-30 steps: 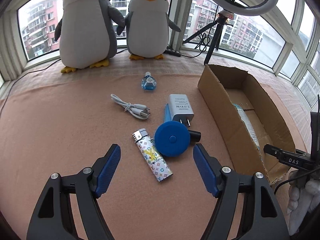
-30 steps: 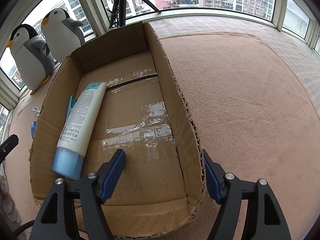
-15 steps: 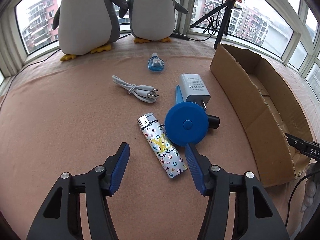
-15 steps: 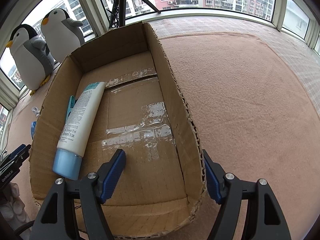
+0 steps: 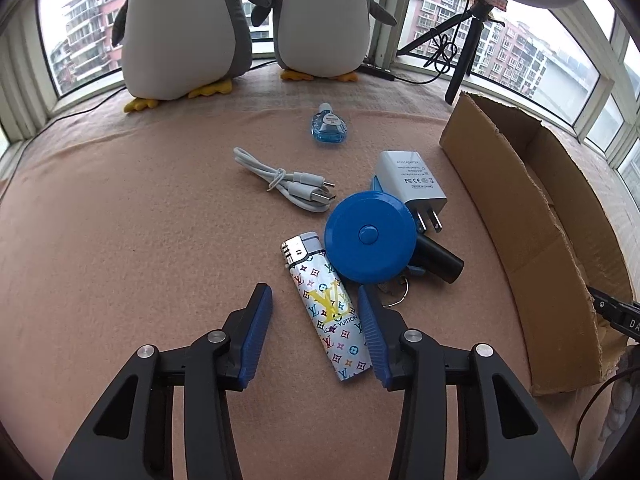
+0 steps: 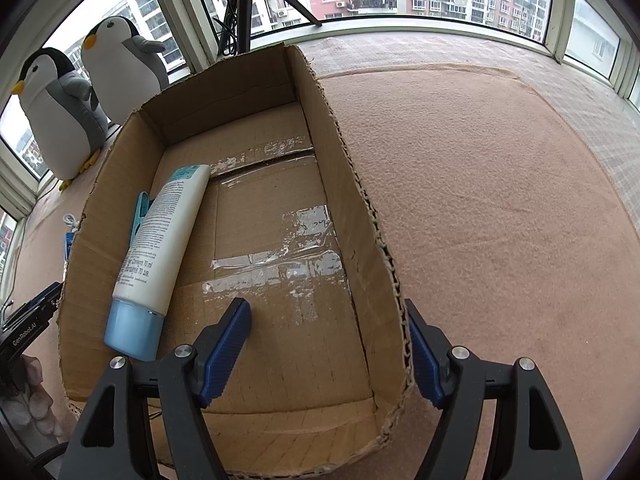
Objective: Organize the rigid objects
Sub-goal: 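Move the left tool back and close on the patterned lighter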
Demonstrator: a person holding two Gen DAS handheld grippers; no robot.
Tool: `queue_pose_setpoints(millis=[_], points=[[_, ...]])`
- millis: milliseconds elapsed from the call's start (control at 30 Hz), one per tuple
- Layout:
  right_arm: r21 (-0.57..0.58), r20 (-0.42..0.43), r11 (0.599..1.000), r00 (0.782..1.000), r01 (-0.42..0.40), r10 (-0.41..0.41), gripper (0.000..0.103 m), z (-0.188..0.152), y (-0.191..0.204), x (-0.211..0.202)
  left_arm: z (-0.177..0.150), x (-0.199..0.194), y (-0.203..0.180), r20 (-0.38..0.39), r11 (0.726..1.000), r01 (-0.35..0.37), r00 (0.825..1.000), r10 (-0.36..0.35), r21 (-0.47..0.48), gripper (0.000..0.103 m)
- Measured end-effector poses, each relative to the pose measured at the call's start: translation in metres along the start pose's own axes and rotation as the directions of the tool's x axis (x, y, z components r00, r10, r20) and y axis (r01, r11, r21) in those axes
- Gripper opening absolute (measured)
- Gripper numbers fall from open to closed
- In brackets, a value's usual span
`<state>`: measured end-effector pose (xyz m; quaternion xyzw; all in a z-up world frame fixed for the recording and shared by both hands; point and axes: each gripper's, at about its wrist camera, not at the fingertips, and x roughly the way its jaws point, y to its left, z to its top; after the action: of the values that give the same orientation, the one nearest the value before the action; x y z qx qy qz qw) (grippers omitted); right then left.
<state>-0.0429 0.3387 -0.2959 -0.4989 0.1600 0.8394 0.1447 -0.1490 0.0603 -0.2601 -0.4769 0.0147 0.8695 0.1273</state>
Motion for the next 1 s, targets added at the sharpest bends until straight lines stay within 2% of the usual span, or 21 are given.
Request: queue_pose_setpoints(millis=[200,467,700,867,1000], points=[[0.0,0.0,1.0,1.0,0.0,0.0,0.071,0.0,0.0,0.0,0.004,0.003,0.003,0.008,1.0,-0.023,1.0,0.023,-0.003,0.033],[0.0,0.0,1.0,1.0,0.0,0.0,0.071,0.001,0.0,0.0,0.01,0.005,0.018,0.007,0.999,-0.042,0.999,0.042,-0.031,0.032],[-0.001,0.0,1.0,1.0,-0.001,0.001,0.072,0.001,0.0,0.001,0.013,0.01,0.014,0.023,0.998,-0.055,0.998,0.055,0.002,0.032],[0.0,0.0,1.0,1.0,0.0,0.0,0.072,0.001,0.001,0.001,0.009,0.006,0.019,0.044,0.998,-0.057,0.997,0.058,-0.022,0.022],[-0.001,0.0,1.0,1.0,0.0,0.0,0.072,0.001,0.0,0.001,0.001,0.001,0.021,0.062,0.999,-0.049,0.997,0.051,-0.019,0.022]])
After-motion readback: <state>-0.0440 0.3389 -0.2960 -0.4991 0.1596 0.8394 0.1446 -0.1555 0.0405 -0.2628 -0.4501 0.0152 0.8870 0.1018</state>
